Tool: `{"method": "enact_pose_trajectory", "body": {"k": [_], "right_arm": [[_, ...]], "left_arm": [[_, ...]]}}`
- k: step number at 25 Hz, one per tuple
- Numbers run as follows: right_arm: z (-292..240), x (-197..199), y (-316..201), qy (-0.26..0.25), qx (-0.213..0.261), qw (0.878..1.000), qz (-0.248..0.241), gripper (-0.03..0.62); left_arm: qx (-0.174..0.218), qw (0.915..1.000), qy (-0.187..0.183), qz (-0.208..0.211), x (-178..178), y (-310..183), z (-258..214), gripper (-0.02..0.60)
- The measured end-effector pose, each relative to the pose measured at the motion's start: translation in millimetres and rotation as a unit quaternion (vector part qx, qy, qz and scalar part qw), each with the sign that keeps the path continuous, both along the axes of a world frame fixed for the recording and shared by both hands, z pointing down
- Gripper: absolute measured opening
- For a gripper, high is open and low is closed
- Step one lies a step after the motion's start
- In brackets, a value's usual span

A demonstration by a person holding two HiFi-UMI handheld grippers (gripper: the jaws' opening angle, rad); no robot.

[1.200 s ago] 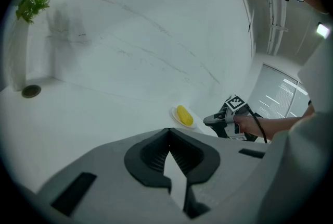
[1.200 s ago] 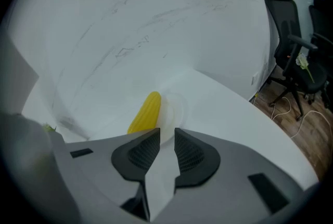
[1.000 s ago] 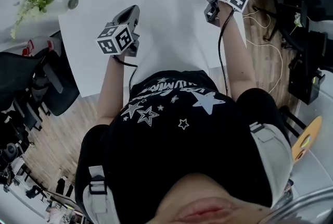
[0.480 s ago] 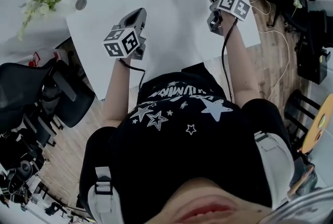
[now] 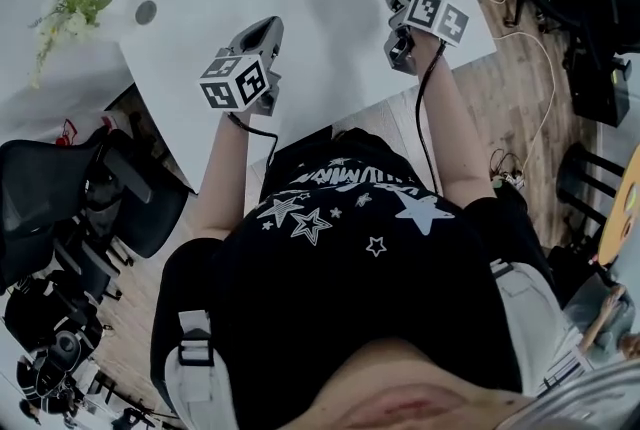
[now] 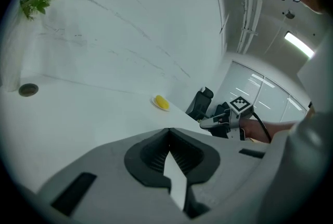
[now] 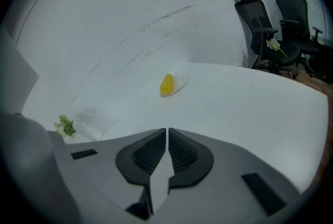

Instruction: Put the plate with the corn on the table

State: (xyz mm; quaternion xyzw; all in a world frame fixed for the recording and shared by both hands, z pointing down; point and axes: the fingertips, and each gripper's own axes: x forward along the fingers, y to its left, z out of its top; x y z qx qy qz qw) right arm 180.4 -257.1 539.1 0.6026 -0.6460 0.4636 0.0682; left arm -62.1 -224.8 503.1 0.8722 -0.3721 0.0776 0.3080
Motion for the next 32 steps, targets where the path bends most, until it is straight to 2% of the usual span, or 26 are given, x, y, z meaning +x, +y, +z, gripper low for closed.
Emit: {"method": "enact_pose_trajectory", "body": {"k": [6,14,19,32], "right_arm": [[8.1,-7.1,18.5,-0.014,0.023,1.000,0.002,0.008],[12.7,-21.2,101.9,-0.053,0.029,0.998,0.014,0.006],[1.9,-31.8,152.0,-0.052,0.035,0.998,0.003,0.008],[-50.5,-45.9,255.7,-0.041,0.082,0.995,-0.029,0.006]], "left_arm": [[0.003,0.9999,-0.007,0.007,6.8,15.7,7.7,0.008],[0.014,0.9991,-0.018,0.035,20.7,74.8,-0.1,0.007],[0.015,0.9989,-0.019,0.040,14.2,118.6,-6.7,0.008],[0.051,0.9978,-0.014,0.040,13.2,229.1,-50.9,0.006]]}}
